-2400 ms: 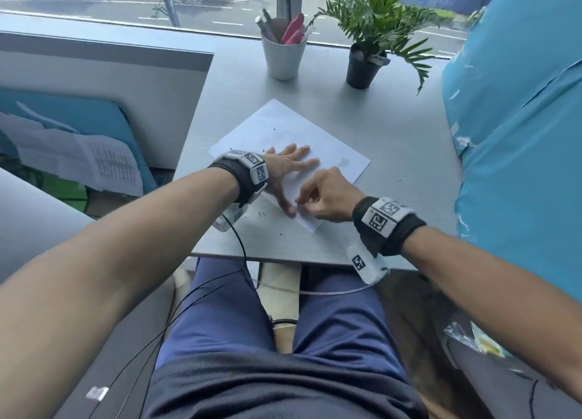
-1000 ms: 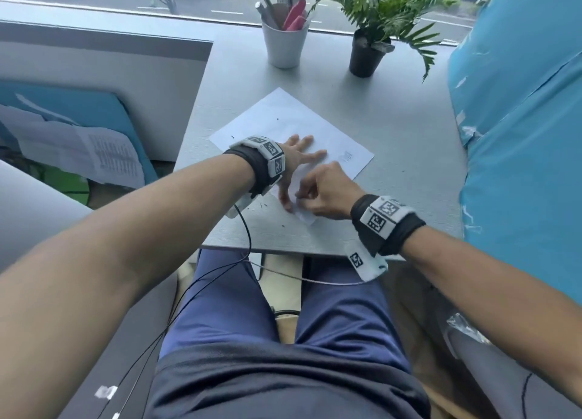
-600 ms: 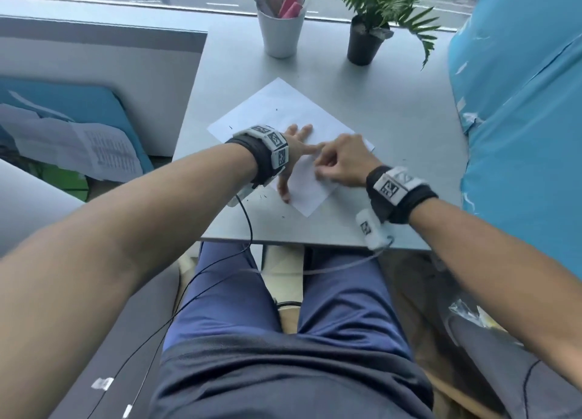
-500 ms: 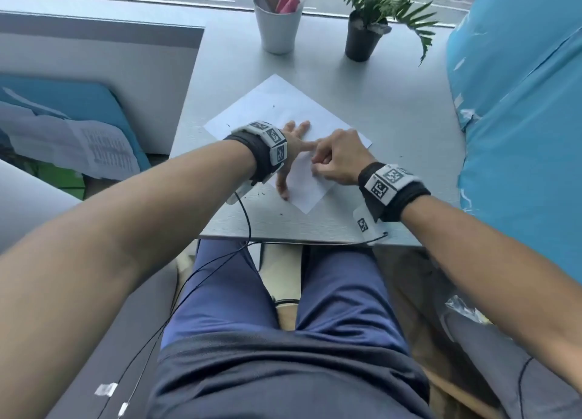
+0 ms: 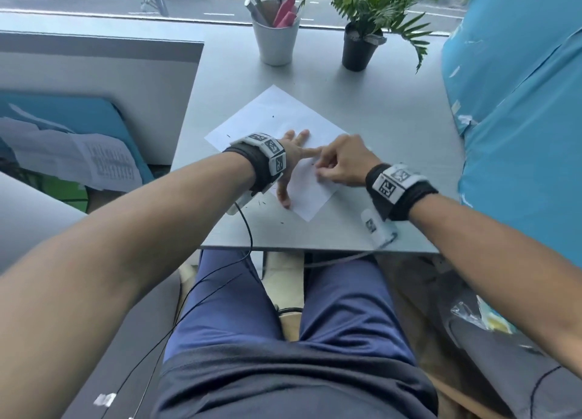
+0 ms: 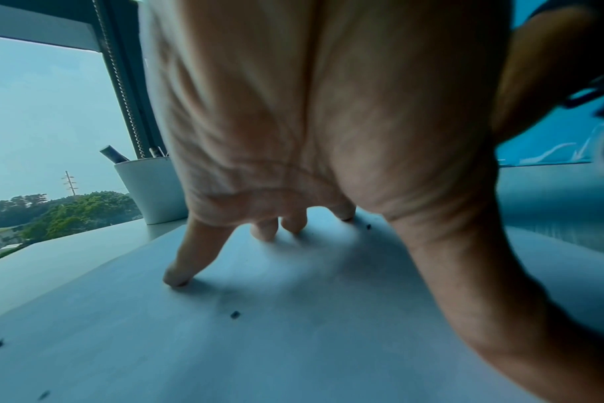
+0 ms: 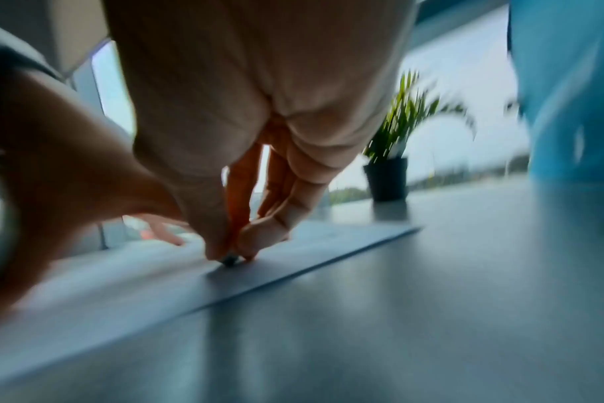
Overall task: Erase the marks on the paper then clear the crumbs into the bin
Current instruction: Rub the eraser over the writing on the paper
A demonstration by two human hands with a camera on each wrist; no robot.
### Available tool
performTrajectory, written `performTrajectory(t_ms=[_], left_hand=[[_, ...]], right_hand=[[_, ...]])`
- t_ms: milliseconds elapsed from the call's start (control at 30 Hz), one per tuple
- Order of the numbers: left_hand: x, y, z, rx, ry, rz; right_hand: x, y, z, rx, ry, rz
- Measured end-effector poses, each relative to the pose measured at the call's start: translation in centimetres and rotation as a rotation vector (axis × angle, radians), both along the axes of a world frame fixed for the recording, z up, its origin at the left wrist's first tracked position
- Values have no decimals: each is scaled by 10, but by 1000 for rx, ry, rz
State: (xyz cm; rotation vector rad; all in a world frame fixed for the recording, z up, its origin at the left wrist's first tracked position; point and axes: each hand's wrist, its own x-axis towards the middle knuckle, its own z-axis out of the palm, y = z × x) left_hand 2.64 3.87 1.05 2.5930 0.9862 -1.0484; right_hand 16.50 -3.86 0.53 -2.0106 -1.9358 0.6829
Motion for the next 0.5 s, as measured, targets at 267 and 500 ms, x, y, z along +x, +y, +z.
performTrajectory(t_ms=[267,500], left_hand=[[-1,2,-2,-6,-7,-6],[-2,5,-4,11,10,-64]], right_hand=[[-15,-11,-4,-68,12,117],[-32,-32,-10,-86,50,185]])
